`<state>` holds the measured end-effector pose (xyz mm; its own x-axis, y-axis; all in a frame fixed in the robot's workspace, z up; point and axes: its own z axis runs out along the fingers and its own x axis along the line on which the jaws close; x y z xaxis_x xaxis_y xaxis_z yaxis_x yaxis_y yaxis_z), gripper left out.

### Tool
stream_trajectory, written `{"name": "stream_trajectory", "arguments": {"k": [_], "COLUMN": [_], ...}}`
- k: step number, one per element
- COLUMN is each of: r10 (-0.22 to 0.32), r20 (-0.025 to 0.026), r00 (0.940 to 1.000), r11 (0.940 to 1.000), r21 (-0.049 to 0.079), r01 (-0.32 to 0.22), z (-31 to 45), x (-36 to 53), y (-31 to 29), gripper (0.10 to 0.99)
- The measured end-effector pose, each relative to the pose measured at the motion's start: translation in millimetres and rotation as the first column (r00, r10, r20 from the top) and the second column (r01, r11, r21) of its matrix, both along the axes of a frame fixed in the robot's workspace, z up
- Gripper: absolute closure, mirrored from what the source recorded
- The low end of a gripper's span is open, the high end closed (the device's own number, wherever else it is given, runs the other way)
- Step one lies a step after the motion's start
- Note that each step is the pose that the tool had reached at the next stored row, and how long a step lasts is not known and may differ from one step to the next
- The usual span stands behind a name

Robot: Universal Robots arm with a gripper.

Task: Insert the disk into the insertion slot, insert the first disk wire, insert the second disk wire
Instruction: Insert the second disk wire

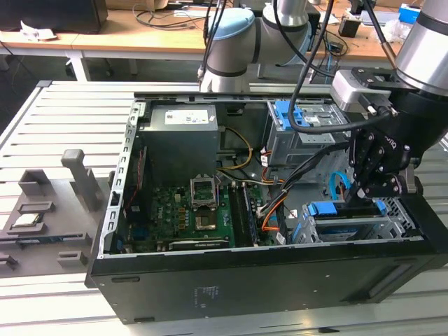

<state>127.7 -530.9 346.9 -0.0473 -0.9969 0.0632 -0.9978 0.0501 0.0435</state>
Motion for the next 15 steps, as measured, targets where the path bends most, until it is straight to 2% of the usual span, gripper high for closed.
{"name": "stream_trajectory", "arguments": {"k": [2,3,14,15], "r10": [0.000,0.000,0.000,0.000], "r20": [0.0000,-0.0001,0.0000,0.0000], "r00": [1.0000,1.0000,1.0000,1.0000], "r11": [1.0000,1.0000,1.0000,1.0000], "r21": [-0.002,-0.002,-0.002,-0.002], "r01": [0.000,0.000,0.000,0.000], "z": [-0.1,-0.1,-2.2,0.2], "x": [0.0,0.0,0.2,0.1], "y": [6.2,7.1,7.2,7.2], "gripper": [0.980,0.980,0.973,0.910]}}
